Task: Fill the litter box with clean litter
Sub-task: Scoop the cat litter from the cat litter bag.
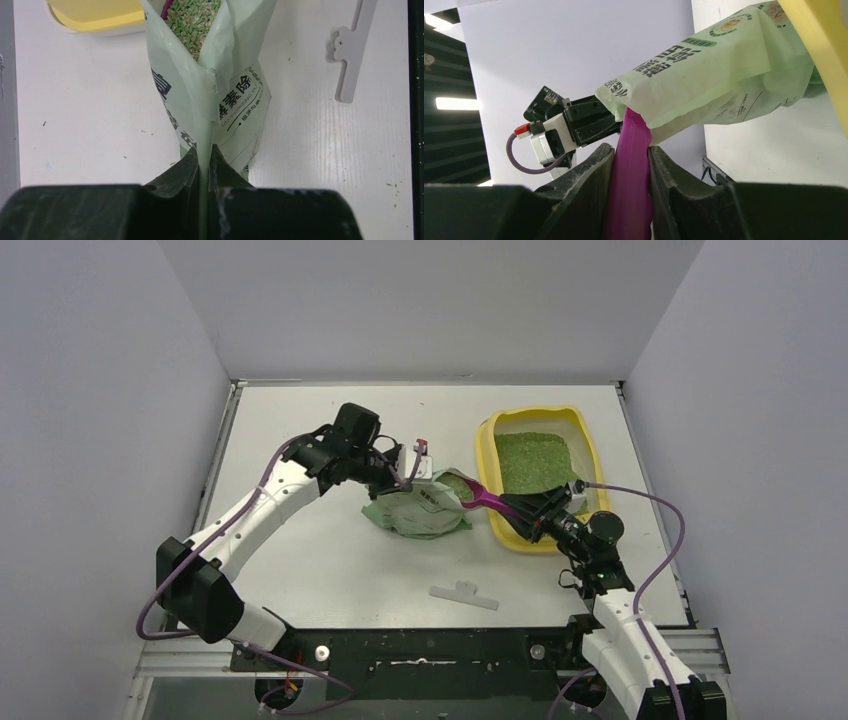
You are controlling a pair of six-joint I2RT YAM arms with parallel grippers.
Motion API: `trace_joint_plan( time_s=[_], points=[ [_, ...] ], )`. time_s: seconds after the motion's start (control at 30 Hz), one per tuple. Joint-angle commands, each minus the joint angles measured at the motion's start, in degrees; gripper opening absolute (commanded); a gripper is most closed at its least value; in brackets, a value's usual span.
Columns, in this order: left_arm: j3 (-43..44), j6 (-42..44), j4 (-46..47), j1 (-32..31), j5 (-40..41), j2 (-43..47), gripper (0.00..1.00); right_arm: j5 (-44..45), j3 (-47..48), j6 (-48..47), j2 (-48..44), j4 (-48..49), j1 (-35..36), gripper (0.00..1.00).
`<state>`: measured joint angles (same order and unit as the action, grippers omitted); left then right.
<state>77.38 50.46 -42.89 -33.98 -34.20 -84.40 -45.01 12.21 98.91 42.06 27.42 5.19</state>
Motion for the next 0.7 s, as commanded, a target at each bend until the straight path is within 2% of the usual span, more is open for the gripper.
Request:
trace_joint_plan(
  time_s=[0.0,0.13,0.2,0.3,0.37,0.47,0.53,0.6,0.67],
  points=[
    [-0.3,-1.7,-0.4,0.8,0.8,3.1,0.00,1.3,4.7,0.8,-0.2,7.0,-1.2,0.00],
    [0.2,-1.8,0.0,0.5,-2.2,2.7,0.00,2.7,7.1,-2.3,3.3,4.7,1.7,0.00],
    [0.8,-2.0,0.1,0.0,-3.0,2.4,0.00,2.5,7.4,-1.8,5.3,8.3,2.8,0.00],
    [1.5,-1.8,-0.8,-0.4,-3.0,2.0,0.00,-0.5,7.4,0.3,6.0,12.4,0.9,0.00],
    [1.6,-1.6,-1.3,-0.4,-2.9,2.1,0.00,2.0,7.3,-0.9,4.6,8.9,0.7,0.00],
    [1.5,-2.0,-0.9,-0.4,-2.9,2.1,0.00,6.2,9.3,-4.7,7.1,5.9,7.2,0.00],
    [1.7,-2.3,-0.8,-0.4,-3.2,2.0,0.00,5.0,9.3,-3.1,10.0,12.1,8.9,0.00],
    [2.0,-2.2,-1.1,-0.4,-3.0,2.0,0.00,3.4,6.3,1.3,9.9,18.0,5.8,0.00],
    [2.0,-2.2,-1.7,-0.4,-2.4,2.0,0.00,4.1,3.8,2.4,7.2,16.2,2.2,0.00]
  ],
)
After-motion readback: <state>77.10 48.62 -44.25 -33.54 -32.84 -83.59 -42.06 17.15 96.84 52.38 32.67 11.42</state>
